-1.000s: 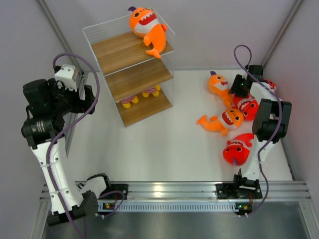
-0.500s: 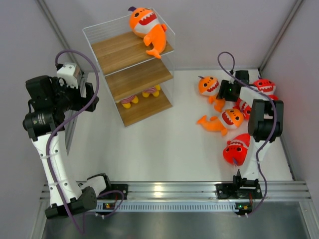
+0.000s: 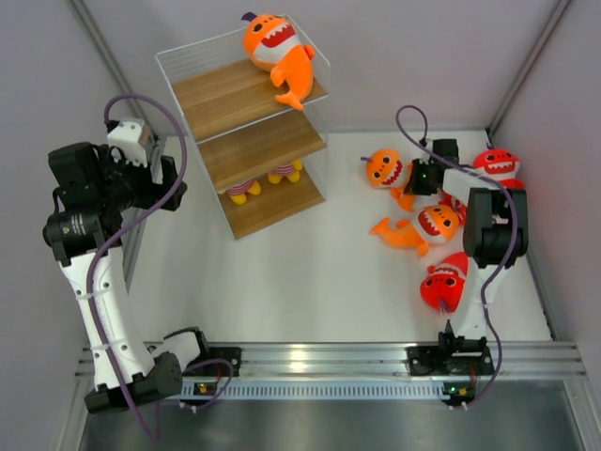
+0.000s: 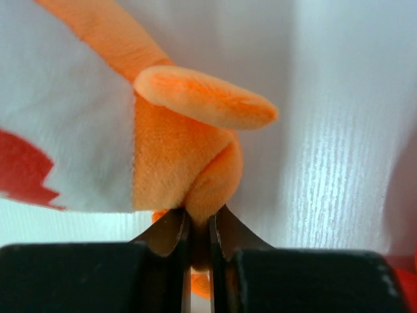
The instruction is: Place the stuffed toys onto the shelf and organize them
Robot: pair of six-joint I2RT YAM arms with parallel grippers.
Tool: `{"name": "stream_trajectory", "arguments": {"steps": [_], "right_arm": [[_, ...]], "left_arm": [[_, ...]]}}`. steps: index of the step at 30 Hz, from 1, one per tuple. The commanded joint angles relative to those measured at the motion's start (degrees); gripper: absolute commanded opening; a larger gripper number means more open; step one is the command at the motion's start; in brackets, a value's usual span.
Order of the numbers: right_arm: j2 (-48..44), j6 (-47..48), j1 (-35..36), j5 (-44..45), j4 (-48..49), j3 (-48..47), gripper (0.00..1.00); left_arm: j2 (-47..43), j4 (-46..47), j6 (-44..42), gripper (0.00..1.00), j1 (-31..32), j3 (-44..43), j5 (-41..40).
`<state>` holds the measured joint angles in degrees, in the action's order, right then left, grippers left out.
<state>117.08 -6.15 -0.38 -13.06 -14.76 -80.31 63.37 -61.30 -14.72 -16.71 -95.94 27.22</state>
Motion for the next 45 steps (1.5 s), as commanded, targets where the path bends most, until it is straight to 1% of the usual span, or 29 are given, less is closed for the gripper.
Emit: {"name": "stream_trajectory", "arguments": {"steps": [1,2,4,5,7,8,9,10,11,13,14,17,18,19,20,21,22,23,24,25,27,28,29,30,31,32,35,41,45], "right_arm": [[-1.3,0.3,1.7,0.5,-0.5,0.3,0.0],[-2.3,-0.9,1.7,1.2,-1.0,-0.2,0.0],[-7.4,-2.2,1.7,1.4,-1.5,-0.5,0.0],[-11.9,-3.6,1.7,1.3,-1.9,-0.9,0.0],[-17.0,-4.9,2.1,1.6,-2.8,-1.5,0.0],[-19.8,-6.8,2.2,3.9,-3.4,-2.1,0.0],[-25.0,-7.8,2.6,5.3,-3.9,-2.5,0.0],[-27.8,-8.9,2.8,6.7,-4.7,-2.7,0.0],[-33.0,-11.1,3.0,9.7,-5.0,-3.2,0.0],[-37.7,-12.5,3.9,12.3,-5.5,-4.0,0.0],[-41.5,-12.7,4.7,15.8,-6.2,-5.3,0.0],[-45.4,-12.1,10.4,21.6,-7.6,-9.6,0.0],[-46.9,-12.1,14.1,22.9,-7.6,-10.8,0.0],[-47.1,-12.2,16.3,25.1,-7.6,-12.2,0.0],[-46.8,-12.5,18.3,26.1,-7.6,-15.5,0.0],[-46.2,-12.5,22.6,27.0,-7.6,-17.3,0.0],[-45.1,-11.9,24.9,28.9,-7.6,-21.4,0.0],[-42.5,-11.3,27.0,29.9,-7.6,-23.6,0.0],[-40.9,-10.8,31.5,31.3,-7.6,-25.9,0.0],[-39.0,-10.5,33.8,33.3,-7.4,-30.4,0.0],[-33.1,-10.2,39.3,33.7,-6.9,-35.2,0.0],[-31.1,-10.1,41.2,34.0,-6.5,-40.0,0.0],[-26.9,-9.6,42.7,34.2,-6.0,-42.3,0.0],[-24.8,-9.3,45.9,34.2,-4.2,-44.4,0.0],[-22.9,-9.1,47.3,34.3,-3.6,-48.5,0.0],[-19.0,-9.3,48.3,34.2,-3.1,-50.4,0.0],[-13.4,-12.2,50.1,33.0,-0.3,-55.3,0.0],[-8.4,-18.5,50.4,30.2,6.0,-55.8,0.0],[-4.9,-19.5,51.0,30.3,5.6,-58.3,0.0]], "left_arm": [[-0.8,1.7,0.0,0.98,0.0,-1.0,0.2],[-0.8,1.7,-0.2,0.98,-0.1,-1.0,-0.1],[-1.2,1.7,-0.3,0.98,0.0,-0.8,-0.5],[-1.4,1.7,-0.4,0.98,0.0,-0.7,-0.5],[-2.0,1.7,-0.5,0.98,0.0,-0.3,-0.6],[-2.2,1.7,-0.6,0.98,-0.1,-0.2,-0.6],[-2.3,1.7,-0.5,0.98,0.0,-0.1,-0.6],[-2.6,1.6,-0.7,0.98,0.1,0.0,-0.6],[-3.0,1.7,-0.7,0.98,0.1,0.1,-0.6],[-3.9,1.6,-0.7,0.98,0.0,0.1,-0.5],[-4.1,1.6,-1.0,0.98,0.0,0.2,-0.5],[-5.2,1.6,-1.4,0.98,0.0,0.6,-0.4],[-5.5,1.6,-1.4,0.98,0.1,0.9,-0.3],[-5.9,1.6,-1.4,0.98,0.0,1.0,-0.3],[-6.1,1.6,-1.5,0.98,0.0,1.3,-0.2],[-6.2,1.7,-1.4,0.98,0.0,1.6,-0.2],[-6.8,1.6,-1.2,0.98,0.0,1.8,-0.1],[-6.9,1.6,-1.2,0.98,0.0,2.1,-0.1],[-7.2,1.5,-1.3,0.98,0.0,2.2,0.1],[-7.6,1.5,-1.3,0.98,0.0,2.2,0.0],[-8.1,1.6,-1.2,0.98,0.0,2.2,0.1],[-8.6,1.5,-1.2,0.98,0.0,2.4,0.1],[-8.8,1.5,-1.3,0.98,0.0,2.4,0.2],[-9.0,1.6,-1.4,0.98,0.0,2.5,0.3],[-9.5,1.5,-1.5,0.98,0.0,2.7,0.4],[-9.7,1.5,-1.5,0.98,0.0,2.8,0.5],[-10.4,1.6,-1.7,0.98,0.0,3.3,0.5],[-10.4,1.6,-2.2,0.98,0.6,4.5,0.7],[-10.5,1.5,-2.0,0.98,0.6,5.2,1.1]]}}
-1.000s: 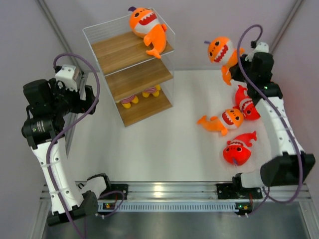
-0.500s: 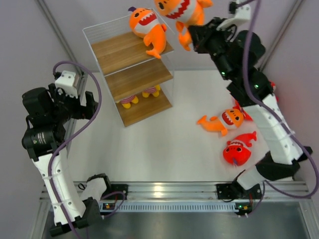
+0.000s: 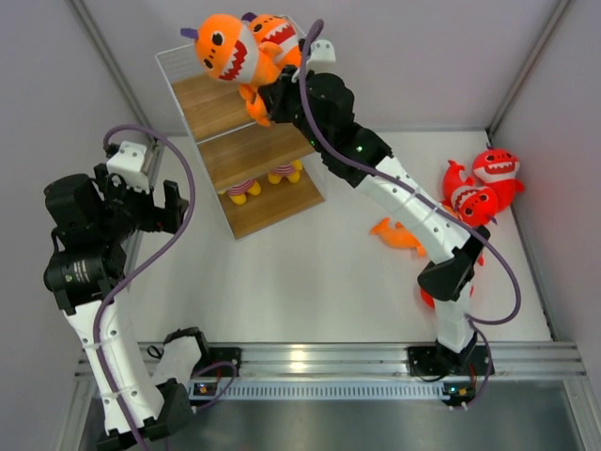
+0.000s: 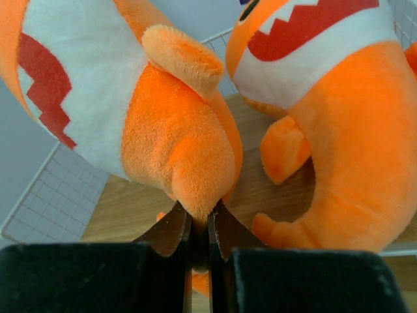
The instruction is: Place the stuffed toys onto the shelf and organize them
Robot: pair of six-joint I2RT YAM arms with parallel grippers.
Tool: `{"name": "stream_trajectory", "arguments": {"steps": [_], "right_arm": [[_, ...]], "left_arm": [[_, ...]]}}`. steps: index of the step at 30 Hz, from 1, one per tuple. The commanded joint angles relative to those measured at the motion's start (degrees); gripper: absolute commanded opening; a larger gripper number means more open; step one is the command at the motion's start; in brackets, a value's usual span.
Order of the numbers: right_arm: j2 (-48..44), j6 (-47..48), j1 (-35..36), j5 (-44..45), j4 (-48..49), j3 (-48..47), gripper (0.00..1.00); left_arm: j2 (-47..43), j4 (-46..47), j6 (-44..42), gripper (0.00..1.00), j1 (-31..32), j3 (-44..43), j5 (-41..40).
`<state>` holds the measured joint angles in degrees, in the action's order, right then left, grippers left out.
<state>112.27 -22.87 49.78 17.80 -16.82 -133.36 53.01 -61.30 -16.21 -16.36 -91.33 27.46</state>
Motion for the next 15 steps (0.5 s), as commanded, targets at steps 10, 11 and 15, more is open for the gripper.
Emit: {"name": "stream_trajectory", "arguments": {"steps": [10,11,15], "right_arm": [[2.7,-2.8,0.8,1.5,9.2,-6.0,0.01],[3.1,-2.8,0.8,1.2,9.0,-6.3,0.03],[3.7,-3.1,0.8,0.2,8.7,-6.6,0.14]], "left_arm": [[0.0,1.6,-0.9,0.98,0.4,0.9,0.3],[0.0,1.5,-0.9,0.98,0.4,1.0,0.1],[0.2,1.6,-1.1,0.98,0.3,0.9,-0.2]]}}
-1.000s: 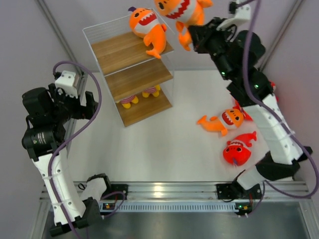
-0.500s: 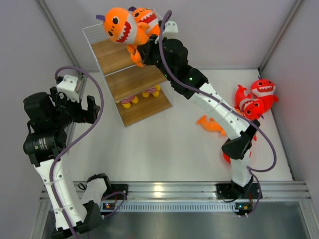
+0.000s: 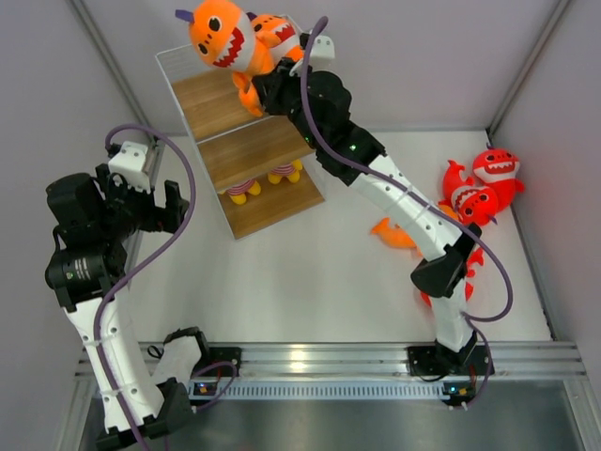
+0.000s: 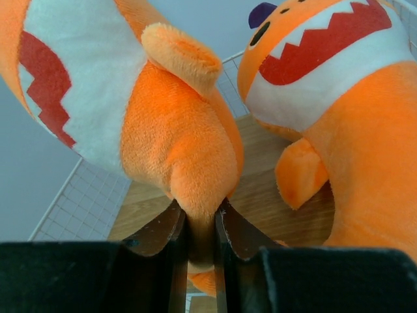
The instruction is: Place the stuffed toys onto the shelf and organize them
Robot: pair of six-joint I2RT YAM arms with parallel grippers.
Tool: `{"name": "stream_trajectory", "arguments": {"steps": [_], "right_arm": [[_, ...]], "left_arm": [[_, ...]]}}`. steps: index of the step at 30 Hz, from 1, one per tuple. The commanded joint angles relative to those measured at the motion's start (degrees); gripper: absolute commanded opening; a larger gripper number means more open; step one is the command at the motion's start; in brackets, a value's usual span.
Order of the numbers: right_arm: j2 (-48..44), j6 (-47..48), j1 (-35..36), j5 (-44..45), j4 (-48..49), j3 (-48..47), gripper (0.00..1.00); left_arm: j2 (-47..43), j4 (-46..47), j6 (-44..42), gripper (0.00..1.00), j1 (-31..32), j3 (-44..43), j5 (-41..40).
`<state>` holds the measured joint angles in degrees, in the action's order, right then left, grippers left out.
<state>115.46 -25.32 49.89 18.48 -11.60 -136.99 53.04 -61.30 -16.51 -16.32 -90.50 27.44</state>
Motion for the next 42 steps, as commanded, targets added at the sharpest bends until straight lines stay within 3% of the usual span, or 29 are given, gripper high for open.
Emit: {"name": "stream_trajectory", "arguments": {"steps": [1,5,8,20,23,24,27,33,42], "right_arm": [[0.6,-0.7,0.7,-0.8,3.4,-2.9,0.17],[0.7,-0.9,0.6,-0.3,2.9,-2.6,0.29],[0.2,-1.0,0.6,0.2,3.9,-1.5,0.43],[-1.2,-3.0,0.8,-1.0,5.2,2.4,0.47],[0.3,-4.6,0.9,-1.0,5.4,2.4,0.36],[0.4,-5.6,0.9,0.1,5.4,2.5,0.22],[-0.2,-8.2,0.9,1.8,7.5,4.5,0.0],[-4.6,-13.0,0.9,9.9,17.7,11.4,0.0],[-2.3,-13.7,2.1,18.2,20.6,10.1,0.0]], "left_arm": [[0.3,1.5,-0.8,0.98,0.2,0.0,-0.2],[0.3,1.5,-0.8,0.98,0.2,-0.2,-0.4],[0.2,1.5,-0.9,0.98,0.3,0.1,-0.5],[0.1,1.5,-0.8,0.98,0.2,0.3,-0.2],[0.0,1.5,-0.7,0.98,0.2,0.3,-0.2],[0.0,1.5,-0.7,0.98,0.2,0.4,-0.3],[-0.3,1.5,-0.8,0.98,0.2,0.7,-0.5],[-0.2,1.5,-1.2,0.98,0.3,1.2,-0.6],[-0.3,1.5,-1.8,0.98,0.8,1.7,-2.3]]}}
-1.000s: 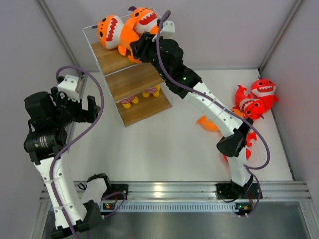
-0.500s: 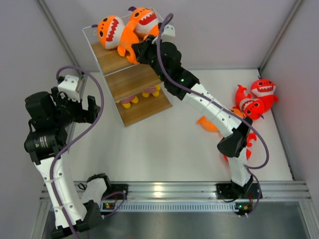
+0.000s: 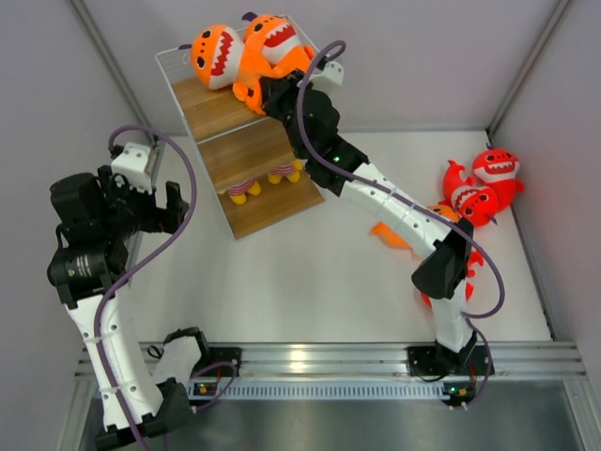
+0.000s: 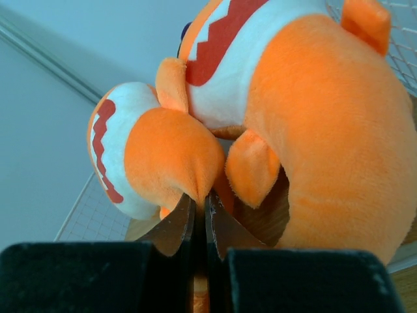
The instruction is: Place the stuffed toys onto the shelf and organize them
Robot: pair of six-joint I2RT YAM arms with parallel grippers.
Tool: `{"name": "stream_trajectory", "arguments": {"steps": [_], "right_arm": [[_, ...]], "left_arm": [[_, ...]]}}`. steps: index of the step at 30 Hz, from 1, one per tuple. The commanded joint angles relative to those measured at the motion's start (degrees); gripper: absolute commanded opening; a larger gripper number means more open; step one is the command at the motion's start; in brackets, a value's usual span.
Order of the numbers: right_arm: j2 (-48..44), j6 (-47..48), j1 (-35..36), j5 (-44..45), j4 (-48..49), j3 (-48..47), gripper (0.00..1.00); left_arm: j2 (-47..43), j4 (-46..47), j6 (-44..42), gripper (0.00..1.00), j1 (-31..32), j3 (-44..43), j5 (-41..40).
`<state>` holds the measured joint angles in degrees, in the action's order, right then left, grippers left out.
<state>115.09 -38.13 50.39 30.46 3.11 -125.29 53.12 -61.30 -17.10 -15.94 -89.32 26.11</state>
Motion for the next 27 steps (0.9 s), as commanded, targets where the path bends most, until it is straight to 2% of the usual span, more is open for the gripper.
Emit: {"name": "stream_trajectory", "arguments": {"steps": [1,9,15,16,17,19,20,23,27], "right_arm": [[-2.1,-0.8,1.8,7.1,7.0,-1.3,0.0],[-3.4,3.9,5.1,15.1,13.9,1.9,0.0],[-2.4,4.5,5.5,15.5,14.5,2.3,0.01],[-2.2,4.6,5.5,15.2,14.4,2.3,0.07],[-2.1,4.5,5.5,15.2,14.1,2.3,0.24],[-2.8,4.5,5.5,14.4,14.0,2.9,0.36],[-3.1,4.6,5.5,14.1,14.3,3.8,0.47],[-5.0,6.0,5.6,12.7,16.2,5.8,0.56],[-7.4,8.0,5.9,11.1,16.8,7.3,0.61]], "left_arm": [[-0.3,1.5,-1.1,0.98,0.4,0.5,-1.0],[0.0,1.5,-1.5,0.98,0.5,1.1,-1.3],[0.0,1.5,-1.4,0.98,0.6,1.1,-1.1],[0.0,1.5,-1.4,0.98,0.7,0.9,-1.5],[0.0,1.5,-1.4,0.98,0.6,0.9,-1.7],[0.0,1.5,-1.4,0.98,0.7,0.9,-1.9],[0.0,1.5,-1.5,0.98,0.6,0.9,-1.9],[0.0,1.5,-1.4,0.98,0.6,0.8,-1.9],[0.1,1.5,-1.2,0.98,0.7,0.6,-1.6]]}}
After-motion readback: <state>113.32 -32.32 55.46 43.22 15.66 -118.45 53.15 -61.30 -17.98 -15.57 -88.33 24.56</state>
